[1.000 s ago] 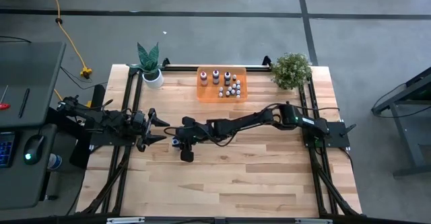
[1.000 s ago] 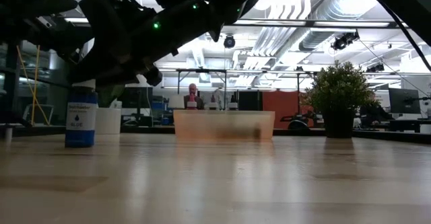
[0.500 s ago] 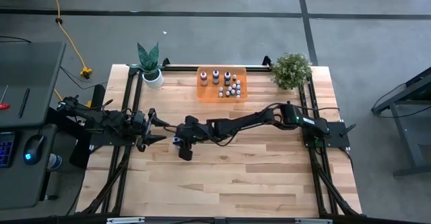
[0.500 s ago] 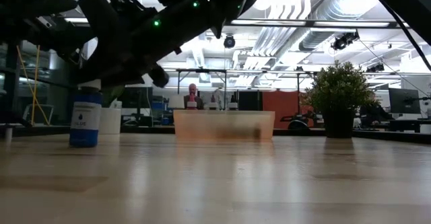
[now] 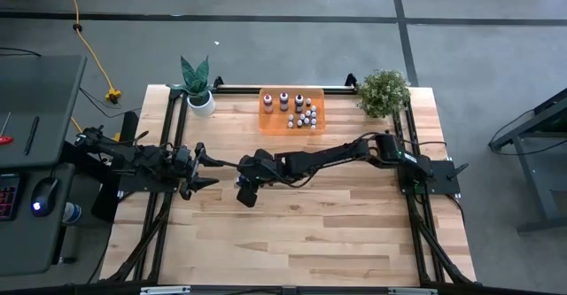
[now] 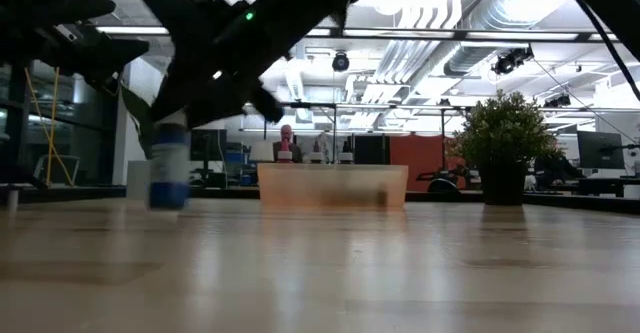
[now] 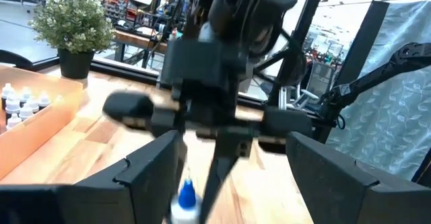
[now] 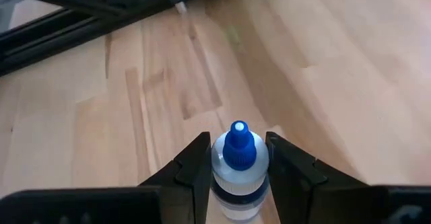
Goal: Pick & Place food coloring
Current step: Put the big blue food coloring bottle into the orange bin
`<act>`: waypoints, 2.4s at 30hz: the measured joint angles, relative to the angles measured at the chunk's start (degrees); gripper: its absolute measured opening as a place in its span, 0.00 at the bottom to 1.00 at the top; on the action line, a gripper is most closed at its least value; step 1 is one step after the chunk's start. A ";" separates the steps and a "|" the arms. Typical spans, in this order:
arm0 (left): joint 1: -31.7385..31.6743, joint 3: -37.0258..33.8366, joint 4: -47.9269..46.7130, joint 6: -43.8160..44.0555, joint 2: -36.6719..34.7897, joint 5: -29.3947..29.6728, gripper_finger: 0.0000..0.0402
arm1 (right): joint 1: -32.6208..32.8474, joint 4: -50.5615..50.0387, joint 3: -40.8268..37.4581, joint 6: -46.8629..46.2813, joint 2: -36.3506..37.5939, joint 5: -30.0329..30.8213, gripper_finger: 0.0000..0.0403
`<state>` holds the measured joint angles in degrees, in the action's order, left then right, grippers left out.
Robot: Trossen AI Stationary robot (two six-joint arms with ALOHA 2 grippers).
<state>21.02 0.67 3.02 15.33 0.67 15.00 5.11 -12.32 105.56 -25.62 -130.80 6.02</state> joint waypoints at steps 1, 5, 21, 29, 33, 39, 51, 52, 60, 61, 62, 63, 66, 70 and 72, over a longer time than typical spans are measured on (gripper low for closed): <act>-0.02 0.00 0.01 0.00 -0.02 0.00 0.68 | 0.04 -1.20 0.00 0.08 0.62 0.81 0.28; 0.00 0.00 0.01 0.00 -0.02 0.00 0.68 | 0.04 -4.72 0.00 1.63 3.70 3.45 0.28; -0.01 0.00 0.01 0.00 -0.01 0.00 0.68 | -0.08 -6.51 0.02 1.34 16.22 -3.55 0.28; -0.02 0.00 0.01 0.00 -0.02 0.00 0.68 | -0.33 -4.25 0.02 3.48 19.82 -11.37 0.28; -0.02 0.00 0.01 0.00 -0.02 0.00 0.68 | -0.90 0.38 0.02 4.01 19.93 -14.92 0.28; 0.00 0.00 0.01 0.00 0.00 0.00 0.68 | -1.72 1.88 0.02 3.80 20.13 -16.04 0.28; -0.02 0.00 0.01 0.00 0.00 0.00 0.68 | -4.93 7.83 0.02 10.86 20.08 -11.96 0.28; -0.01 0.00 0.01 0.00 -0.02 0.00 0.68 | -5.21 7.80 0.02 12.03 20.08 -10.62 0.28; -0.01 0.00 0.01 0.00 -0.01 0.00 0.68 | -7.39 5.67 0.03 20.98 21.64 7.40 0.28; -0.02 0.00 -0.01 0.00 0.00 0.00 0.68 | -7.84 4.76 0.04 21.58 22.02 9.14 0.28; 0.00 0.00 -0.01 0.00 -0.02 0.00 0.68 | -8.39 3.46 0.04 21.79 22.23 10.61 0.28; -0.01 0.00 0.02 0.00 -0.02 0.00 0.68 | -9.03 3.02 0.04 21.82 22.36 11.47 0.28; -0.02 0.00 0.01 0.00 -0.01 0.00 0.68 | -11.30 0.52 0.04 21.35 22.72 11.77 0.28; -0.02 0.00 0.01 0.00 -0.02 0.00 0.68 | -14.45 -1.87 0.04 18.13 22.73 12.98 0.28; -0.01 0.00 -0.01 0.00 -0.02 -0.01 0.68 | -16.38 -4.31 0.04 15.79 22.73 13.82 0.28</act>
<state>21.00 0.67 3.01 15.33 0.64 14.99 -11.27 -16.63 105.60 -9.83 -108.07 19.84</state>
